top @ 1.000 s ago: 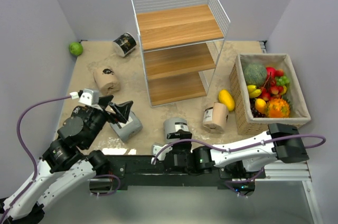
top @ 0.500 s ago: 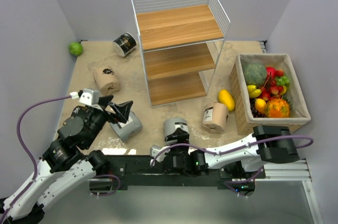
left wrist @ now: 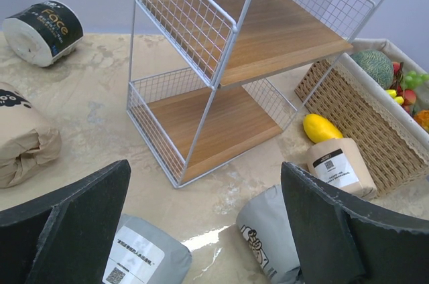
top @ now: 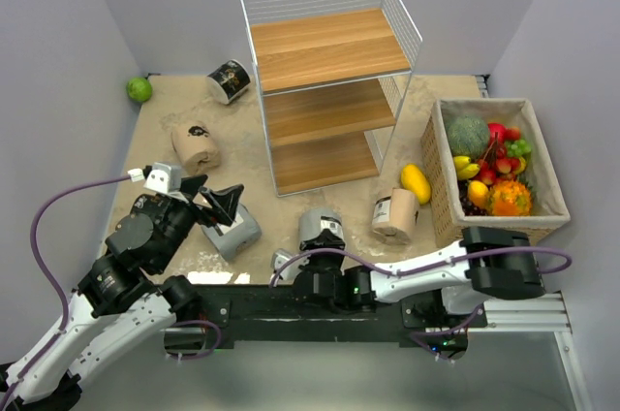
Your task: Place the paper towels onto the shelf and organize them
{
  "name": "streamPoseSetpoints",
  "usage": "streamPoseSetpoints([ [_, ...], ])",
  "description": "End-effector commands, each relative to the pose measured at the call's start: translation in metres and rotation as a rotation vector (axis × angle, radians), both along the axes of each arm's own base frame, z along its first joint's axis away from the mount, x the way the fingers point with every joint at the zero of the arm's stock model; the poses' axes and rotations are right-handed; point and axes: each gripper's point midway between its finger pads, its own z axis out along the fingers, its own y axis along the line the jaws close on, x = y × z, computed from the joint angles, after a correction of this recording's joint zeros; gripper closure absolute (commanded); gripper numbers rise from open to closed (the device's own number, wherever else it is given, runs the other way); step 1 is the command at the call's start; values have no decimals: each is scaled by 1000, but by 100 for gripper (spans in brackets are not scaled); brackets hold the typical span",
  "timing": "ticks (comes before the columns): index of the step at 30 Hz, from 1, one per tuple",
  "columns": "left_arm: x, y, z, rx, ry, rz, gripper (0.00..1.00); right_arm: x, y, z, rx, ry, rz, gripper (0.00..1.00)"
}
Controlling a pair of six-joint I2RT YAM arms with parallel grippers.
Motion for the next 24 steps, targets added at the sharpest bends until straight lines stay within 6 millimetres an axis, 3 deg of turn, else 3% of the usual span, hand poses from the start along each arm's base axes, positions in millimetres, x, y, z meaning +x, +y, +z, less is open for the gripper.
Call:
streamPoseSetpoints([
  [1, 3, 5, 0, -15, -1, 37, 0, -9, 8, 58, 283, 131, -37, 52],
  [3, 3, 6, 1, -19, -4, 39, 0, -16, 13, 71, 409, 251, -52, 53],
  [4, 3, 5, 0, -16, -3, 36, 0, -11, 1, 76, 426, 287, -81, 53],
  [9, 4, 4, -1, -11, 2, 36, 0, -17, -10, 74, 568, 547, -149, 53],
  [13, 5, 3, -2, -7, 5, 32, 0, -4, -21, 79, 585, 534, -213, 53],
  [15, 5, 3, -1, -9, 4, 34, 0, 1, -20, 83, 577, 513, -235, 48],
  [22, 5, 3, -2, -8, 9, 34, 0, -12, 22, 110, 674, 619, -101, 38],
  [24, 4, 4, -2, -9, 8, 37, 0, -12, 31, 108, 687, 630, -103, 37],
])
